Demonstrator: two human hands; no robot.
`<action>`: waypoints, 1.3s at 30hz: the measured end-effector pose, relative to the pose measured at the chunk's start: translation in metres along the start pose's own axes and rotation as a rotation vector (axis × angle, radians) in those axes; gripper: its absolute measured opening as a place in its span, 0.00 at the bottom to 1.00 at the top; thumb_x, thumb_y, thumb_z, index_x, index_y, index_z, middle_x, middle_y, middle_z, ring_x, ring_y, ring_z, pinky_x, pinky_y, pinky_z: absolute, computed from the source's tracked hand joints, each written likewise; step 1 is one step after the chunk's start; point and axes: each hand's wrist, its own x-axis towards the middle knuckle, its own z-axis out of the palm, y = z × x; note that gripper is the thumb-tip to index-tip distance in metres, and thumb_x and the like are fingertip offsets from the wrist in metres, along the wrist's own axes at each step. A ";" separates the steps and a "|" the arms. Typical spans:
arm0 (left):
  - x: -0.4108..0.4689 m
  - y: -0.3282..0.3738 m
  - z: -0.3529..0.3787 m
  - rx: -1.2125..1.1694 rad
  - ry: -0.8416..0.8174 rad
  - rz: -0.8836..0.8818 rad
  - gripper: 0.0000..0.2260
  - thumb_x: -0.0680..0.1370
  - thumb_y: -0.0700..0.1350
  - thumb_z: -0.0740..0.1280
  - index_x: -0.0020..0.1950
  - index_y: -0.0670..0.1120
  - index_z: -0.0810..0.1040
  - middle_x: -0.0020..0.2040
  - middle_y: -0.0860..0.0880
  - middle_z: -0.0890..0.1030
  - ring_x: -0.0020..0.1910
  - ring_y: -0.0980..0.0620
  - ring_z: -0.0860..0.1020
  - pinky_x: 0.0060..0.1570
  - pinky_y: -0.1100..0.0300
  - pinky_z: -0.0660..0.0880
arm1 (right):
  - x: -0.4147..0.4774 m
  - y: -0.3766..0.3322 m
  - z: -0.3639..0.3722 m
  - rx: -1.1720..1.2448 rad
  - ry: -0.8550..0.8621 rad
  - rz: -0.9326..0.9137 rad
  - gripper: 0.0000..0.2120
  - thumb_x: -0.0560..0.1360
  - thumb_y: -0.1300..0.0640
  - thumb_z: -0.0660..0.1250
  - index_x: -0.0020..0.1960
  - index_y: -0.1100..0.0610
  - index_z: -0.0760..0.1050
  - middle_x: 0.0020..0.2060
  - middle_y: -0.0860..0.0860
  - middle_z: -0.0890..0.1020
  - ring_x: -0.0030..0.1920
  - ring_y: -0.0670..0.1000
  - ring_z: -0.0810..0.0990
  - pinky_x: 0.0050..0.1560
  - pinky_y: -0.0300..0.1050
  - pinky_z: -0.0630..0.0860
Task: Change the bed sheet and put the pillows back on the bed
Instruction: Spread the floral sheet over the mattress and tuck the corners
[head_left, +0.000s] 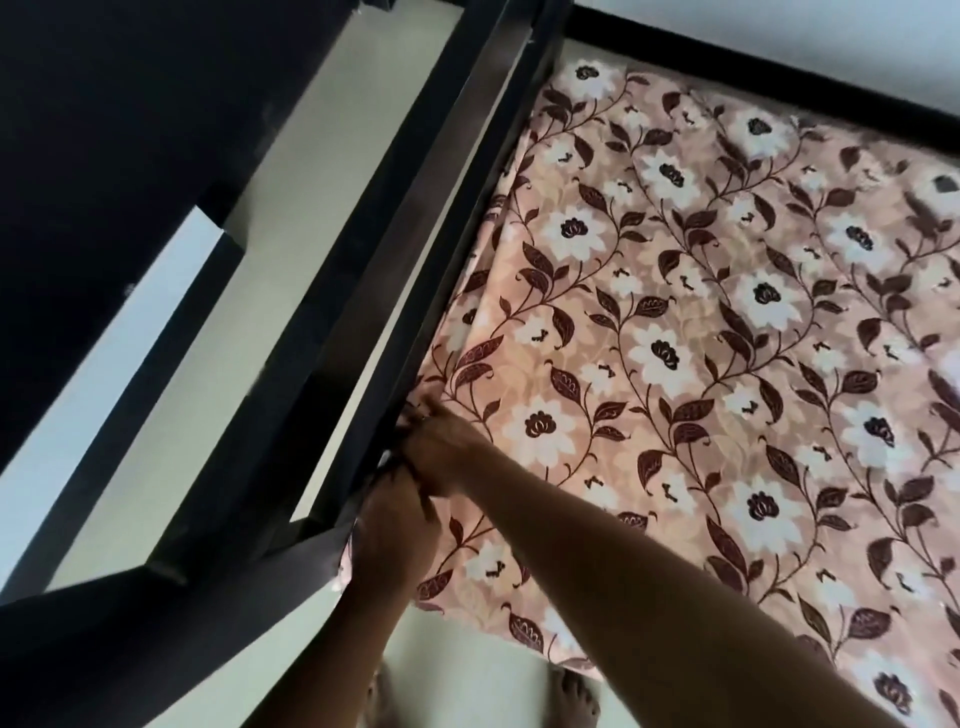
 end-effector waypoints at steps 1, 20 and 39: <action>0.005 0.001 -0.001 0.012 -0.018 0.013 0.12 0.77 0.40 0.67 0.60 0.42 0.80 0.52 0.45 0.84 0.51 0.46 0.83 0.50 0.54 0.80 | -0.003 0.001 -0.001 0.053 0.085 0.023 0.17 0.77 0.47 0.69 0.65 0.44 0.78 0.65 0.49 0.79 0.73 0.56 0.69 0.76 0.63 0.58; 0.068 0.039 0.026 0.125 0.056 0.290 0.35 0.81 0.47 0.64 0.82 0.40 0.52 0.82 0.40 0.57 0.81 0.45 0.55 0.78 0.51 0.60 | 0.075 0.141 -0.037 0.652 0.751 0.992 0.06 0.83 0.59 0.60 0.52 0.55 0.76 0.43 0.49 0.81 0.38 0.45 0.78 0.39 0.33 0.77; 0.071 0.047 0.025 -0.126 0.182 0.258 0.21 0.81 0.46 0.60 0.74 0.47 0.71 0.67 0.48 0.77 0.70 0.50 0.71 0.66 0.49 0.75 | -0.032 0.128 -0.014 0.381 0.499 0.262 0.10 0.80 0.53 0.66 0.58 0.51 0.82 0.55 0.48 0.84 0.51 0.48 0.84 0.45 0.47 0.84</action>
